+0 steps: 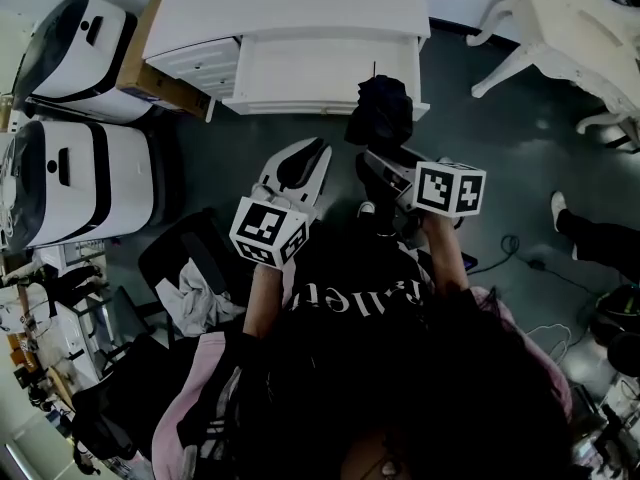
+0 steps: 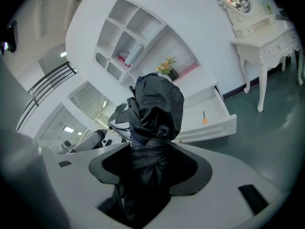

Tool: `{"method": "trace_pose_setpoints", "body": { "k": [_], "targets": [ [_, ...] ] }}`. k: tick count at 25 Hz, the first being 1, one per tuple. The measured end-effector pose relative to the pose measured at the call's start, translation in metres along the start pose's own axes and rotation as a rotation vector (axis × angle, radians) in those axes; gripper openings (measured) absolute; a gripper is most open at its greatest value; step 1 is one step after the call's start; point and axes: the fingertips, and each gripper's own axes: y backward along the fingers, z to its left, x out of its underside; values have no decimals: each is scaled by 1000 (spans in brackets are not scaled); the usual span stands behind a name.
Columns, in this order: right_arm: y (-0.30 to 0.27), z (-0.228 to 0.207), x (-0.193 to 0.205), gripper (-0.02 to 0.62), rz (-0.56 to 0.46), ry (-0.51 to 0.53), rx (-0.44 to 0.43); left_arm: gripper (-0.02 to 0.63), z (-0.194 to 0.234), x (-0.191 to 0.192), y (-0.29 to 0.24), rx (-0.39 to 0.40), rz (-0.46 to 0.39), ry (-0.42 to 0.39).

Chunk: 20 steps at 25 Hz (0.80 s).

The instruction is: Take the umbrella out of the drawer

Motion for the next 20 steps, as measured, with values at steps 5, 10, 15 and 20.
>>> {"method": "trace_pose_setpoints", "body": {
  "k": [5, 10, 15, 20],
  "targets": [
    [-9, 28, 9, 279, -25, 3, 11, 40, 10, -2, 33, 16, -6, -28],
    [-19, 59, 35, 279, -33, 8, 27, 40, 26, 13, 83, 14, 9, -29],
    [-28, 87, 70, 279, -25, 8, 41, 40, 38, 28, 124, 9, 12, -12],
    [-30, 117, 109, 279, -41, 16, 26, 40, 32, 39, 162, 39, 6, -22]
  ]
}}
